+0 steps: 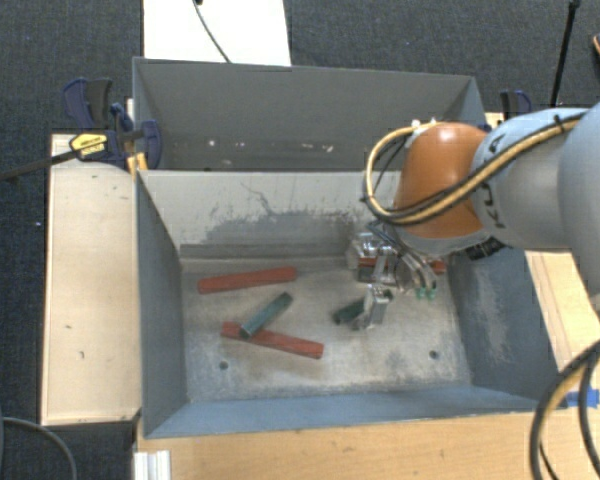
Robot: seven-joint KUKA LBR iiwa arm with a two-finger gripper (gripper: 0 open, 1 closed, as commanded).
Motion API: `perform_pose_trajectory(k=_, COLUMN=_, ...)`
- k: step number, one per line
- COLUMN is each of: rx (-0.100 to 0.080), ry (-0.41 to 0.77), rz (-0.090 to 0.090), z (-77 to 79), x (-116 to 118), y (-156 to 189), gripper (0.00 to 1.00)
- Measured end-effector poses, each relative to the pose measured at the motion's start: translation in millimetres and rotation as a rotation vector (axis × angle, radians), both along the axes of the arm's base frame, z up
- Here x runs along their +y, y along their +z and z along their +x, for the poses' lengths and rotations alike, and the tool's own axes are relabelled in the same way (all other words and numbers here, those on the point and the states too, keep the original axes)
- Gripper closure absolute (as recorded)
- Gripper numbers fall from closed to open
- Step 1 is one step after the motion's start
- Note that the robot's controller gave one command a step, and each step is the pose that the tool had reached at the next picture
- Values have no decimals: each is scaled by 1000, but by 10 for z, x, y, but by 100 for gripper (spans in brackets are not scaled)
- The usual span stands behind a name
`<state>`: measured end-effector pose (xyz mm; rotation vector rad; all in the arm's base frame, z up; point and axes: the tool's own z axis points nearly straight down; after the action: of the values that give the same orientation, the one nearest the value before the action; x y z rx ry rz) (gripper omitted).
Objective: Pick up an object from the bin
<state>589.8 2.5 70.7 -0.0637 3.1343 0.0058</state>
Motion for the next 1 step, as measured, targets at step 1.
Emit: perform_pose_trajectory(k=1, rx=2, ry=-1, rz=-3, z=-10, x=-45, y=1, gripper=100)
